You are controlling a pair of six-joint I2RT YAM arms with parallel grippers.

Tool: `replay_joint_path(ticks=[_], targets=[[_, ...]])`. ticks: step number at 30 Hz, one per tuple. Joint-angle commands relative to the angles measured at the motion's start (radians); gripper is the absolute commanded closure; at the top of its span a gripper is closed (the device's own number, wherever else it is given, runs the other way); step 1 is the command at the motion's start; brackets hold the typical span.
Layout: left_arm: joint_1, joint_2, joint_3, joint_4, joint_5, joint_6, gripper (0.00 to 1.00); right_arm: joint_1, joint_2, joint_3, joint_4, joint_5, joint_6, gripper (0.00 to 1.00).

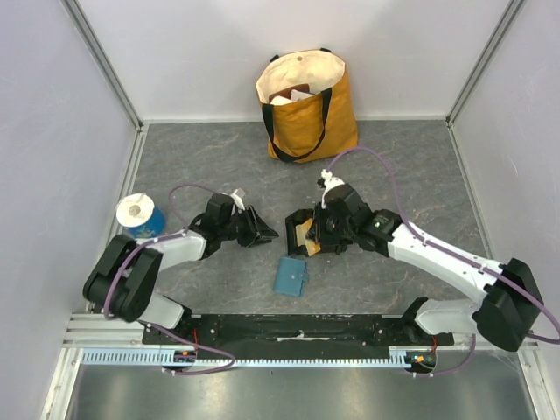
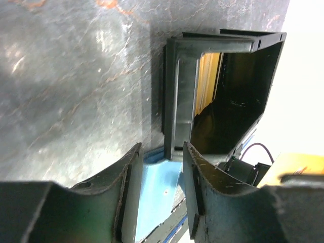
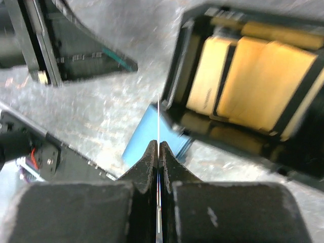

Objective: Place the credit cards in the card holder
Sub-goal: Pick up the credit card from the storage box, then open the card holder at the center of the board.

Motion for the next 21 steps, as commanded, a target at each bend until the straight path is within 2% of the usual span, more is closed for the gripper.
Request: replay_joint_path(ticks=[1,5,9,15,21], targets=[[-0.004,-0.161,-0.062,-0.165,-0.126,0.073,0.56,0.125,-0.078,-0.087,0.068,0.029,0.139,1.00],[-0.004,-0.304,-0.128,-0.231,-0.191,0.090,0.54,0.249,-0.098,-0.160,0.128,0.159,0.249,1.00],[-0.007,-0.388,-0.175,-0.248,-0.209,0.100,0.53,0.371,-0.045,-0.197,0.182,0.266,0.320,1.00],[-0.005,-0.416,-0.217,-0.268,-0.202,0.135,0.51,0.388,0.055,-0.260,0.208,0.343,0.365,1.00],[-0.014,-0.422,-0.223,-0.258,-0.196,0.161,0.51,0.386,0.000,-0.334,0.150,0.410,0.404,1.00]])
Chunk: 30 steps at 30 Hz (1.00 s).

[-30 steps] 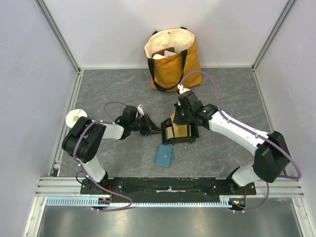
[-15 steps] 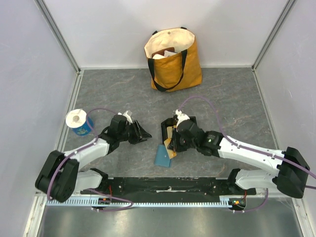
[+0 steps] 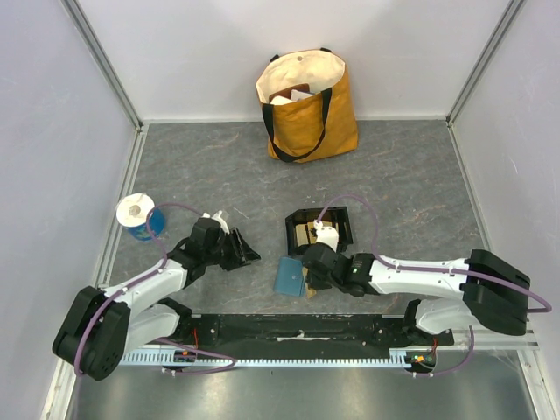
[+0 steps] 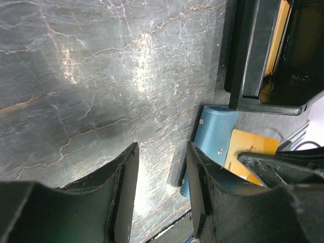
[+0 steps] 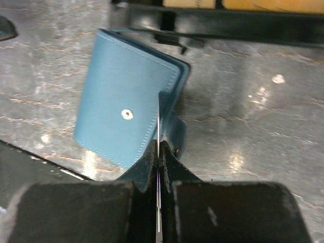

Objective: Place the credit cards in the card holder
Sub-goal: Open the card holder at the center of the board.

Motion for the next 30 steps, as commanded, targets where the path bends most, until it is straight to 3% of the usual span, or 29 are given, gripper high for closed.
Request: replay_joint_path(ticks=[1,9,15,20,30], targets=[[-0.017,-0.011,0.008,0.007,-0.014,0.070,0.51,-0.002,-0.063,-0.051,-0.005,0.101,0.057,1.00],[-0.117,0.059,0.054,0.050,-0.070,0.097,0.48,-0.034,-0.060,-0.088,0.035,0.075,0.075,1.00],[-0.151,0.142,0.054,0.107,-0.057,0.090,0.48,-0.054,-0.040,-0.154,0.229,-0.019,0.098,1.00],[-0.170,0.190,0.060,0.144,-0.025,0.085,0.48,-0.062,-0.034,-0.151,0.254,-0.043,0.093,1.00],[-0.204,0.299,0.079,0.175,0.024,0.082,0.62,-0.062,0.018,-0.099,0.328,-0.115,0.057,1.00]])
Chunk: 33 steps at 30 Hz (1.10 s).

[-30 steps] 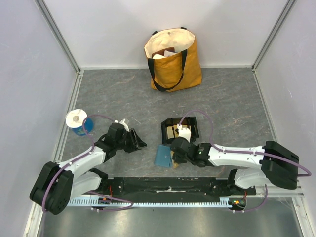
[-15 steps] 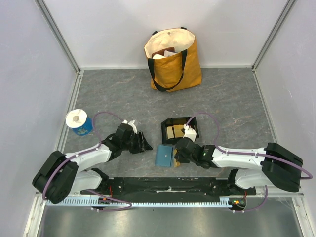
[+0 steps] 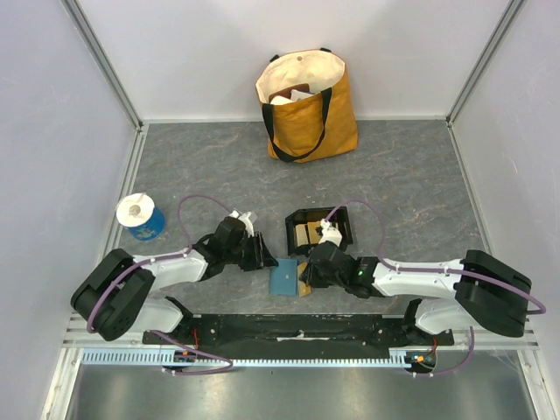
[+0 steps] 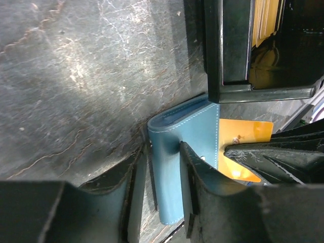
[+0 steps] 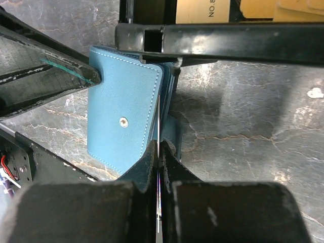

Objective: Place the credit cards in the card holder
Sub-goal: Open the card holder at the center of the board.

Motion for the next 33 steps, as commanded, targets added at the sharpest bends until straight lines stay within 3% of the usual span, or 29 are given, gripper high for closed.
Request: replay_joint_path(ticks=[1,4,23,28,33], targets=[[-0.014,0.054,0.009,0.006,0.029,0.026,0.63,-0.004,0.048,0.057,0.066,-0.044,-0.022,1.00],[-0.019,0.023,-0.016,0.031,0.021,0.008,0.64,-0.004,0.056,0.074,0.083,-0.065,-0.032,1.00],[-0.019,-0.153,0.006,-0.098,-0.043,0.023,0.41,-0.004,-0.033,0.074,0.126,-0.081,-0.023,1.00],[-0.019,-0.185,0.007,-0.095,-0.049,0.009,0.24,-0.005,-0.045,0.060,0.158,-0.113,-0.025,1.00],[-0.020,-0.224,0.003,-0.078,-0.051,-0.003,0.21,-0.002,-0.024,0.049,0.186,-0.133,-0.006,1.00]])
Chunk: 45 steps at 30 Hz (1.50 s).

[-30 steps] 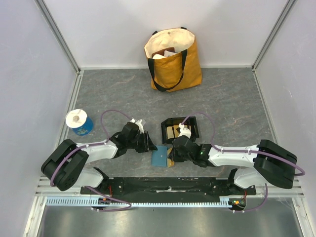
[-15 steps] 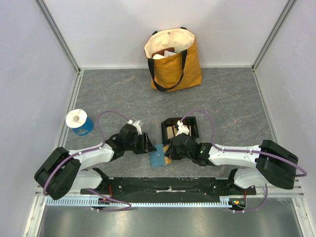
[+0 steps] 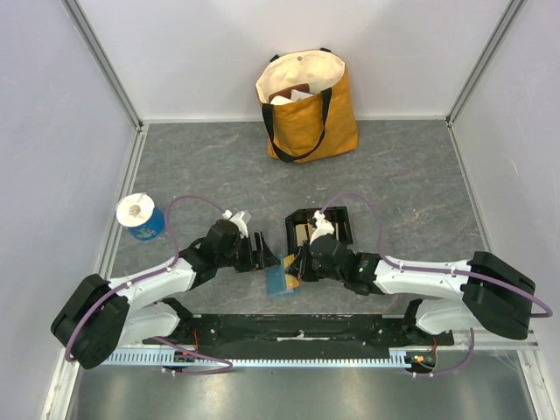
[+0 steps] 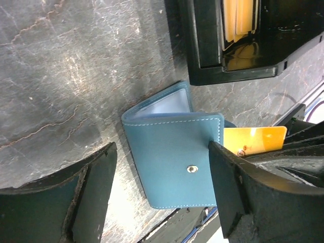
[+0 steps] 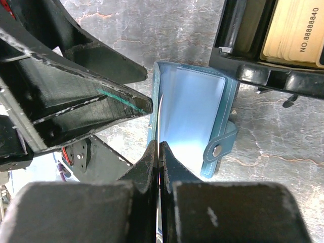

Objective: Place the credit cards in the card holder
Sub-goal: Open the card holder at the center of the board.

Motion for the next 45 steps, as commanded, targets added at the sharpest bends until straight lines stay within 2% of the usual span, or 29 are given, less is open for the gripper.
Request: replay_joint_path(ticks=[1,4,15,17,22,26,28,33,38,40,45], targets=[[-0.004,-0.043,0.021,0.039,-0.010,-0.006,0.16,0.003,-0.004,-0.011,0.097,-0.036,0.017,1.00],[-0.006,-0.058,0.017,0.062,0.004,-0.023,0.12,0.003,-0.008,-0.025,0.137,-0.049,0.028,1.00],[-0.004,-0.047,-0.028,0.145,0.060,-0.046,0.12,0.004,0.022,-0.028,0.163,-0.057,0.046,1.00],[-0.004,-0.055,-0.038,0.148,0.055,-0.043,0.16,0.003,0.025,-0.043,0.184,-0.055,0.056,1.00],[-0.006,-0.063,-0.051,0.149,0.059,-0.037,0.42,0.003,0.051,-0.042,0.244,-0.098,0.063,1.00],[-0.004,-0.066,-0.054,0.146,0.059,-0.032,0.48,0.003,0.085,-0.043,0.310,-0.135,0.085,1.00],[-0.007,-0.072,-0.057,0.140,0.055,-0.034,0.45,0.003,0.104,-0.054,0.367,-0.154,0.106,1.00],[-0.006,-0.096,-0.058,0.108,0.040,-0.035,0.21,0.003,0.116,-0.068,0.430,-0.155,0.140,1.00],[-0.003,-0.162,-0.075,0.065,0.009,-0.049,0.17,0.004,0.121,-0.051,0.401,-0.141,0.137,1.00],[-0.003,-0.184,-0.086,0.054,0.004,-0.051,0.21,0.003,0.136,-0.043,0.404,-0.148,0.134,1.00],[-0.003,-0.231,-0.121,0.039,-0.005,-0.065,0.42,0.004,0.159,-0.045,0.439,-0.158,0.151,1.00]])
